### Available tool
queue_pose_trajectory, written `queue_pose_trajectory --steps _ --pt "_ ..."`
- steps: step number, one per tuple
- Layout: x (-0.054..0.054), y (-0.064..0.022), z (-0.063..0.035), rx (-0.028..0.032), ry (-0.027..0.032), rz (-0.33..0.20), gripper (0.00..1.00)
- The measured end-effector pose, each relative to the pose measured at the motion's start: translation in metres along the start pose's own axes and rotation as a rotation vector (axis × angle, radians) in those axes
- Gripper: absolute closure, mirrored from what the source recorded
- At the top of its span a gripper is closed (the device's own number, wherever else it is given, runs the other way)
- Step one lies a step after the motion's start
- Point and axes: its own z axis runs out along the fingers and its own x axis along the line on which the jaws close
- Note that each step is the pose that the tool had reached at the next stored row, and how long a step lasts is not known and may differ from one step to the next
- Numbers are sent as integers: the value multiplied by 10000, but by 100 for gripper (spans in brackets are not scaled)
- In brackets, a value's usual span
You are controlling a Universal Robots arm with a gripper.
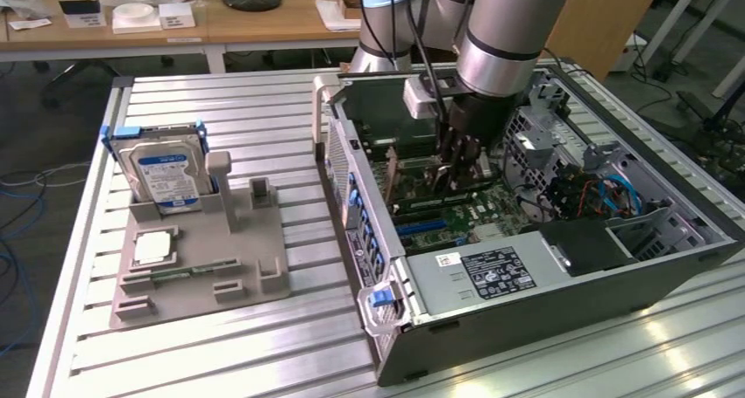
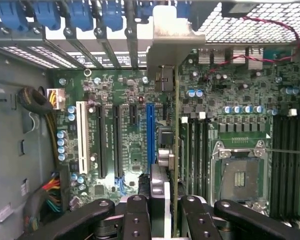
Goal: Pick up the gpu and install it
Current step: 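Insert the gpu into the slot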
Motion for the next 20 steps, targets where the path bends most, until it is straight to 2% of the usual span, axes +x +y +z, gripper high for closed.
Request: queue_pose_trajectory --steps 14,18,20 --pt "106 72 110 -5 3 -3 72" --pt "119 76 166 -9 48 -1 72" --pt "119 77 197 -9 49 -3 72"
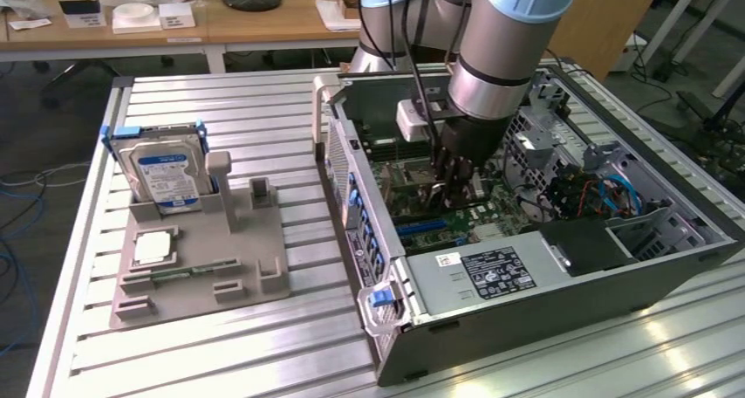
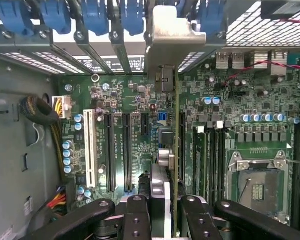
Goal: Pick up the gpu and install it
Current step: 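Insert the gpu into the slot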
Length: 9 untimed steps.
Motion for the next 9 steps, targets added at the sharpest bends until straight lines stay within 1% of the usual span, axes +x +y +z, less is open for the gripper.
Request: queue_pose_trajectory --steps 2,5,9 --pt "1 5 16 0 1 3 72" --pt "3 38 30 0 1 3 72" --pt "6 52 94 -2 0 2 72"
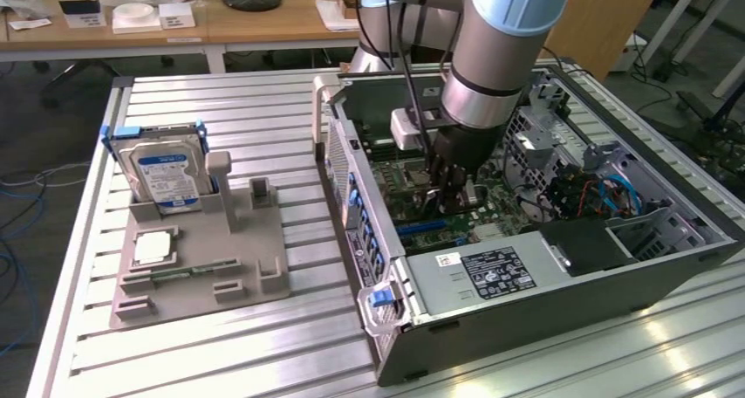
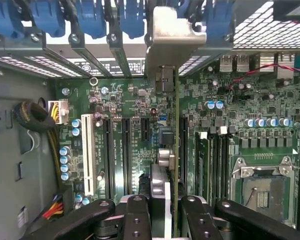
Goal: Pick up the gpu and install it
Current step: 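Insert the gpu into the slot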
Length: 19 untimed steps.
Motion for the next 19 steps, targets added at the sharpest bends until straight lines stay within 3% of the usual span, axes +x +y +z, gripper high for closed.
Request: queue_pose_trajectory --steps 19 --pt "4 48 152 -11 0 0 72"
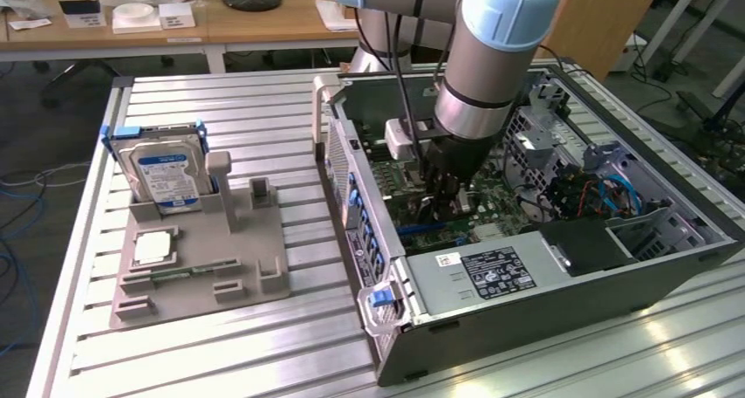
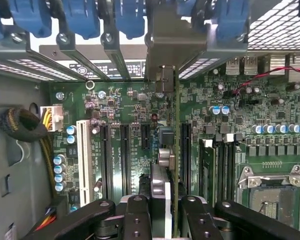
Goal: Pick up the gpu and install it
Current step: 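Insert the gpu into the slot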
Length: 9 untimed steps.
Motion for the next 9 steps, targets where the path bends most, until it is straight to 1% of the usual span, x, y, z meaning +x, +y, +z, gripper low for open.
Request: queue_pose_trajectory --steps 3,9 --pt "1 1 39 -10 0 3 72" --pt "2 1 40 -12 1 1 72"
